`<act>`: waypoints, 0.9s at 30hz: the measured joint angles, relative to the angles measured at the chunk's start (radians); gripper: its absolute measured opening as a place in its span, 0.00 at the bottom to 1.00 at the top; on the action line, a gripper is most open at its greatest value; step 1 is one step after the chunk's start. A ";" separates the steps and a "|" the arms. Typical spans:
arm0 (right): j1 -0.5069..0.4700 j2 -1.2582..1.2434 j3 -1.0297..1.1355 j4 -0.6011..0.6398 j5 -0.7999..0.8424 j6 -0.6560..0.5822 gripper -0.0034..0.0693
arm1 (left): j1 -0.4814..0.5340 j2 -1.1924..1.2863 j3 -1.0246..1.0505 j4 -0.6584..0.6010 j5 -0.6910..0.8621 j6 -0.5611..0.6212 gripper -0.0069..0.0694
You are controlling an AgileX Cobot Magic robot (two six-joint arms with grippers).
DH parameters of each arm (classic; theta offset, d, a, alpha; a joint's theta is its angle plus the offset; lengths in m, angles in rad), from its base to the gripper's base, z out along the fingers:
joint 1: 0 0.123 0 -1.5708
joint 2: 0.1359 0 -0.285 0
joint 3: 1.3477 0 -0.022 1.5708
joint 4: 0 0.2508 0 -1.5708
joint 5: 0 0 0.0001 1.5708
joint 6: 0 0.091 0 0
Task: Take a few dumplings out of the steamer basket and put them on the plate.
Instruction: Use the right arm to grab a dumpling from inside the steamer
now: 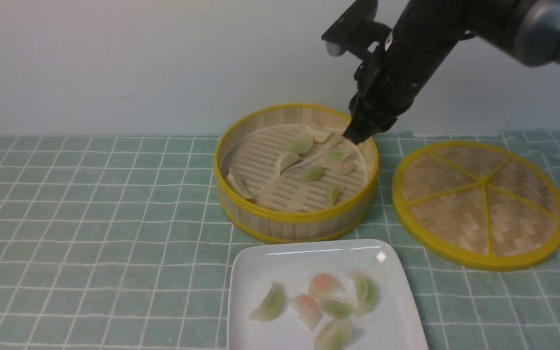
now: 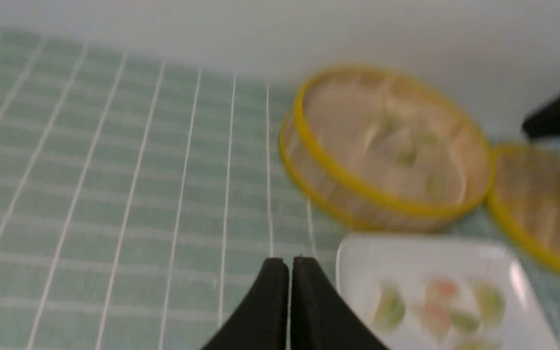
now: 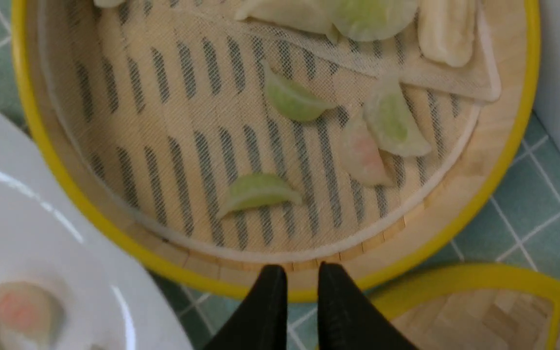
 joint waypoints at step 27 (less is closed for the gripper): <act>0.001 0.358 -0.203 -0.119 -0.104 0.078 0.36 | 0.000 0.462 -0.175 -0.111 0.246 0.294 0.08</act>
